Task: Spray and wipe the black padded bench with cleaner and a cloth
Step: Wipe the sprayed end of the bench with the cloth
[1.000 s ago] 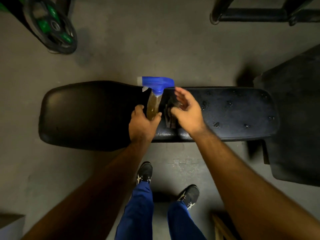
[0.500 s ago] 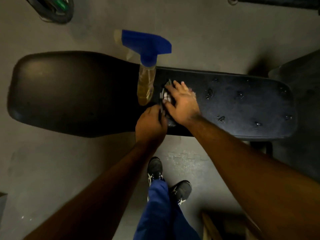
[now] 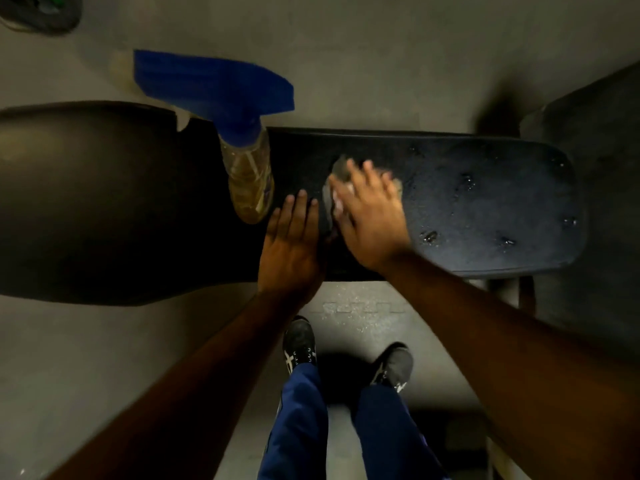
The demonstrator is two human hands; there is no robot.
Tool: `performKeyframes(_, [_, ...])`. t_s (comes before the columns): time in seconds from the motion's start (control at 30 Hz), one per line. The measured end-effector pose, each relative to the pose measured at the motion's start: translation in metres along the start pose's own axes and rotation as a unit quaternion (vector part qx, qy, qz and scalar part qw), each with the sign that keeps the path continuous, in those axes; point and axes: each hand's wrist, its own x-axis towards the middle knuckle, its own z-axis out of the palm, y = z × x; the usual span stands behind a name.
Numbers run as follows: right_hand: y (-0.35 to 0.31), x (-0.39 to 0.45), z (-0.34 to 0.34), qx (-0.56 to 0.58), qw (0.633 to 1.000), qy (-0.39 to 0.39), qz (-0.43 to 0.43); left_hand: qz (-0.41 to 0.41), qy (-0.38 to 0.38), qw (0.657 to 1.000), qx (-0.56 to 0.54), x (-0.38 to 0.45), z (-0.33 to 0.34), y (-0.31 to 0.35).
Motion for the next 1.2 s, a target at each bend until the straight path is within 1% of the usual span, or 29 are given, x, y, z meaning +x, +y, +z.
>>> performKeyframes(0.07, [0.018,-0.017,0.001,-0.024,0.992,-0.054,-0.111,0.000,0.022,1.000,0.000,-0.005,0.009,-0.001])
performKeyframes(0.1, [0.032,-0.008,-0.001,-0.038,0.990,-0.048,-0.126,-0.005,0.030,1.000,-0.004,-0.004,0.012,0.001])
performKeyframes(0.13, [0.040,0.008,-0.003,-0.047,0.994,-0.021,-0.093,-0.009,0.042,0.999,-0.012,-0.001,0.012,0.003])
performKeyframes(0.2, [0.034,0.040,-0.003,-0.015,0.997,0.026,0.068,-0.012,0.075,0.997,-0.015,0.010,0.013,0.003])
performKeyframes(0.23, [0.022,0.043,0.000,-0.002,0.993,0.035,0.116,-0.005,0.089,0.996,-0.013,0.016,0.014,0.001])
performKeyframes(0.27, [0.011,0.039,0.003,-0.004,0.995,0.035,0.094,0.003,0.102,0.995,-0.007,0.021,0.016,-0.001])
performKeyframes(0.3, [0.005,0.029,0.005,-0.007,0.999,0.020,0.024,0.013,0.110,0.994,0.009,0.027,0.018,-0.004])
performKeyframes(0.37, [0.024,0.009,0.004,-0.033,0.990,-0.040,-0.133,0.015,0.096,0.995,0.035,0.032,0.025,-0.007])
performKeyframes(0.4, [0.040,0.014,-0.002,-0.046,0.986,-0.035,-0.155,0.012,0.088,0.995,0.035,0.032,0.027,-0.008])
performKeyframes(0.43, [0.053,0.026,-0.006,-0.048,0.992,-0.015,-0.112,0.011,0.087,0.996,0.034,0.032,0.028,-0.009])
performKeyframes(0.47, [0.058,0.039,-0.010,-0.033,0.999,0.012,-0.016,0.011,0.090,0.995,0.032,0.032,0.028,-0.008])
performKeyframes(0.5, [0.056,0.051,-0.010,-0.012,0.995,0.032,0.090,0.010,0.091,0.995,0.030,0.032,0.028,-0.007])
performKeyframes(0.53, [0.046,0.056,-0.009,-0.002,0.989,0.036,0.143,0.008,0.091,0.995,0.029,0.032,0.026,-0.006])
performKeyframes(0.57, [0.033,0.053,-0.006,-0.005,0.992,0.028,0.120,0.008,0.090,0.996,0.029,0.031,0.024,-0.006])
performKeyframes(0.6, [0.022,0.045,-0.005,-0.009,0.999,0.012,0.047,0.012,0.087,0.996,0.029,0.032,0.023,-0.005])
performKeyframes(0.67, [0.033,0.028,-0.004,-0.028,0.992,-0.039,-0.113,0.015,0.074,0.997,0.035,0.032,0.023,-0.006])
performKeyframes(0.7, [0.047,0.033,-0.008,-0.038,0.990,-0.035,-0.134,0.012,0.075,0.996,0.039,0.031,0.025,-0.006])
performKeyframes(0.73, [0.057,0.045,-0.010,-0.043,0.995,-0.012,-0.088,0.008,0.081,0.996,0.039,0.032,0.026,-0.006])
performKeyframes(0.8, [0.050,0.065,-0.012,-0.020,0.993,0.039,0.109,0.000,0.092,0.995,0.034,0.033,0.026,-0.005])
performKeyframes(0.83, [0.034,0.066,-0.008,-0.008,0.987,0.048,0.151,0.000,0.091,0.995,0.035,0.032,0.026,-0.004])
performKeyframes(0.87, [0.018,0.058,-0.003,-0.010,0.992,0.039,0.121,0.003,0.086,0.996,0.037,0.032,0.025,-0.004])
performKeyframes(0.93, [0.007,0.026,0.002,-0.027,0.999,-0.015,-0.041,0.014,0.085,0.995,0.049,0.031,0.024,-0.003])
performKeyframes(0.97, [0.021,0.016,0.000,-0.037,0.993,-0.043,-0.101,0.014,0.092,0.994,0.050,0.032,0.025,-0.003])
performKeyframes(1.0, [0.037,0.017,-0.004,-0.050,0.991,-0.040,-0.121,0.009,0.104,0.993,0.046,0.031,0.025,-0.003])
performKeyframes(1.03, [0.052,0.026,-0.009,-0.057,0.995,-0.017,-0.082,0.005,0.116,0.992,0.043,0.031,0.026,-0.003])
performKeyframes(1.1, [0.058,0.044,-0.015,-0.040,0.994,0.033,0.093,-0.004,0.115,0.992,0.048,0.033,0.026,-0.001])
performKeyframes(1.13, [0.045,0.045,-0.012,-0.029,0.988,0.038,0.145,-0.008,0.105,0.993,0.050,0.033,0.025,-0.001])
performKeyframes(1.17, [0.028,0.034,-0.006,-0.028,0.990,0.033,0.136,-0.009,0.097,0.994,0.049,0.033,0.023,-0.001])
performKeyframes(1.2, [0.012,0.016,0.000,-0.028,0.996,0.014,0.079,-0.010,0.089,0.995,0.050,0.034,0.021,0.000])
